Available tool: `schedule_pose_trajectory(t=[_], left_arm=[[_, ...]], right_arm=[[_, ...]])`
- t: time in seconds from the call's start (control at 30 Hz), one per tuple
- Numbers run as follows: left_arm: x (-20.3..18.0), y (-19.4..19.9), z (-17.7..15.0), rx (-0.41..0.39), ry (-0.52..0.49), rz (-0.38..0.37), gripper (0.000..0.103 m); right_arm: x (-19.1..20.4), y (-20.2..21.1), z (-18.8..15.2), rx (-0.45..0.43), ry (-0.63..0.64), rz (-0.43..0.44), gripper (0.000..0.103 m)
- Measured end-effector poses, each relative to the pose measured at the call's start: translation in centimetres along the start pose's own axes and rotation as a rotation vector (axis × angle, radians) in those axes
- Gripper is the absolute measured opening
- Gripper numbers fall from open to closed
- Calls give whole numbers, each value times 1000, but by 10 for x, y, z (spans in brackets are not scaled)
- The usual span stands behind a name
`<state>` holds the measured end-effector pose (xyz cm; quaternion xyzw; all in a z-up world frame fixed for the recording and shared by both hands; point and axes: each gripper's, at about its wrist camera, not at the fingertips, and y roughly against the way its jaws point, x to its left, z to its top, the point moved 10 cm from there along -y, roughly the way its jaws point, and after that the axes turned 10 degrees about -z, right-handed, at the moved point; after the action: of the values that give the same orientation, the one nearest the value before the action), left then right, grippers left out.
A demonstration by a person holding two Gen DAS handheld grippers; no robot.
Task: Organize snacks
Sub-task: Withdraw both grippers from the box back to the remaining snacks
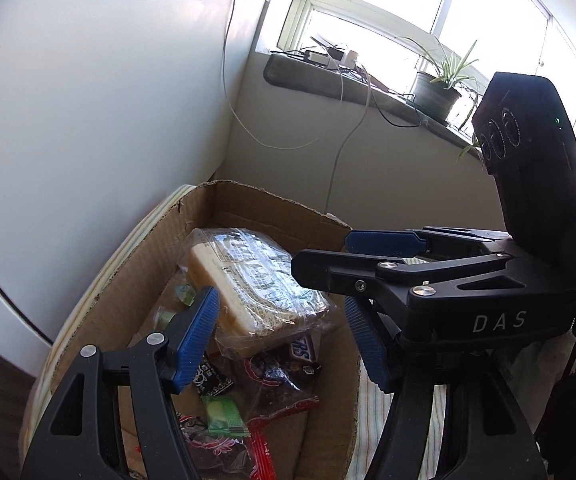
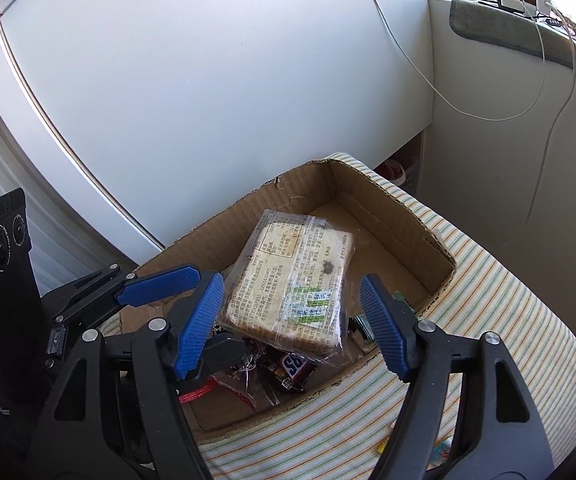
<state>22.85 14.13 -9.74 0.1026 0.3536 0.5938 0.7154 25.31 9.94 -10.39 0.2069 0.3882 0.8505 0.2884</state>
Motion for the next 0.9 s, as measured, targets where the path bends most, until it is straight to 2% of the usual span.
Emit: schedule_pose_trajectory(t=[0.13,0.23,0.4,0.53,0.73,0.9], left_arm=[[-7,7,-4,-10,-13,2,64],[-11,11,-7,-11,-17,1,64],[-23,16,-13,-19,-26,-12,64],[-38,17,-19,-20,-56,-21,64],[-64,8,-35,3,-81,-62,64],[-87,-3,-50,30,-101,-98,64]], right_arm=[[-7,16,-5,-24,-10,-20,74],[-15,30,-10,-40,-23,-38,80],[-36,52,-24,-70,-46,-71,80],[-56,70,-41,-87,-55,-130,80],[-99,89,-75,-103,-92,-267,81],[-125,100,-109,-108,-146,-286,81]])
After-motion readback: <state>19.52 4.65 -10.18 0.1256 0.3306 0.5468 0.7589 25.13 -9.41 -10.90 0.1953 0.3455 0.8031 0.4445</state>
